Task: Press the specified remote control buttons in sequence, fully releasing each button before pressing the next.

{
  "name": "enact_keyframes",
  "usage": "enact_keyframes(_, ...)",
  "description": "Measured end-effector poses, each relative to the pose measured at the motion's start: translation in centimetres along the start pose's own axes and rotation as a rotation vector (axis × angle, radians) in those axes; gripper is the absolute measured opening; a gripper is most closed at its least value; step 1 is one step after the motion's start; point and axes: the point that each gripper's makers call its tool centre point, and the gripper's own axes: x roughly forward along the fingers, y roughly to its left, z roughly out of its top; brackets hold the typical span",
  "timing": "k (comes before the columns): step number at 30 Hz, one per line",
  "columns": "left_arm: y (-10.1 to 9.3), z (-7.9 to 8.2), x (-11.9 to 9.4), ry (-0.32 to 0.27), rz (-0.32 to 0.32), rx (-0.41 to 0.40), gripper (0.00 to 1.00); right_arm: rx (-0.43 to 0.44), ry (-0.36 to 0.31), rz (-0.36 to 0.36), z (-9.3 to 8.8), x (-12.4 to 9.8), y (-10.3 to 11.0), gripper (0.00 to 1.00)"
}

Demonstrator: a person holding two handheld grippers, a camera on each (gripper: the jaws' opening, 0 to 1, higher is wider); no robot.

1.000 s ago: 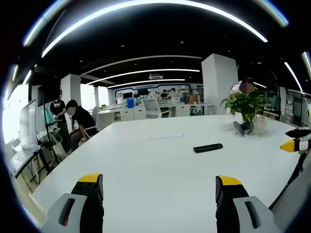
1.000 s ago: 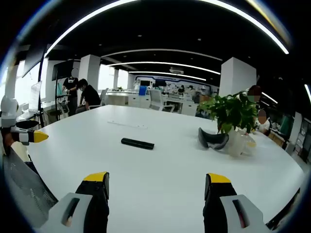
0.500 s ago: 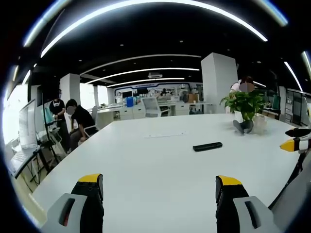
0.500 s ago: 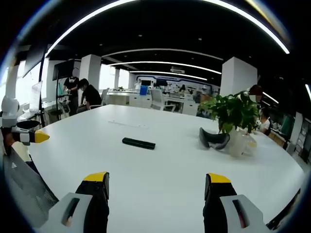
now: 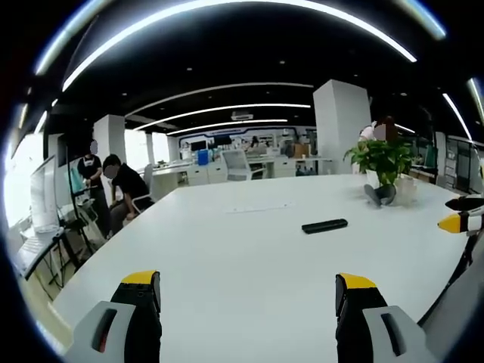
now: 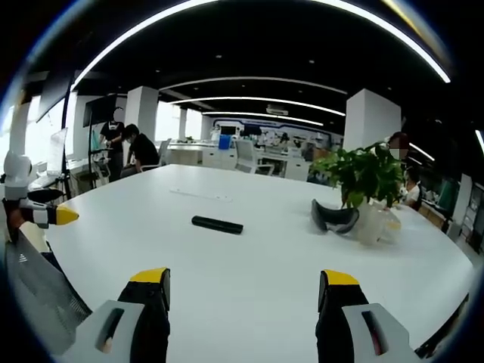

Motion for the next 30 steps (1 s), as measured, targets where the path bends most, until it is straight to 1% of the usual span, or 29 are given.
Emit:
enact_keyframes(15,-0.14,-0.15,0.10,0.013,-0.004,0.007,1.00,0.010,-0.012,-0.007,0.57,-0.28,0.01,0.79)
enact_keyframes(30,-0.07,-0.40,0.28,0.027,-0.003,0.022,1.00,0.015,-0.019,-0.005,0.65,-0.25,-0.15,0.79)
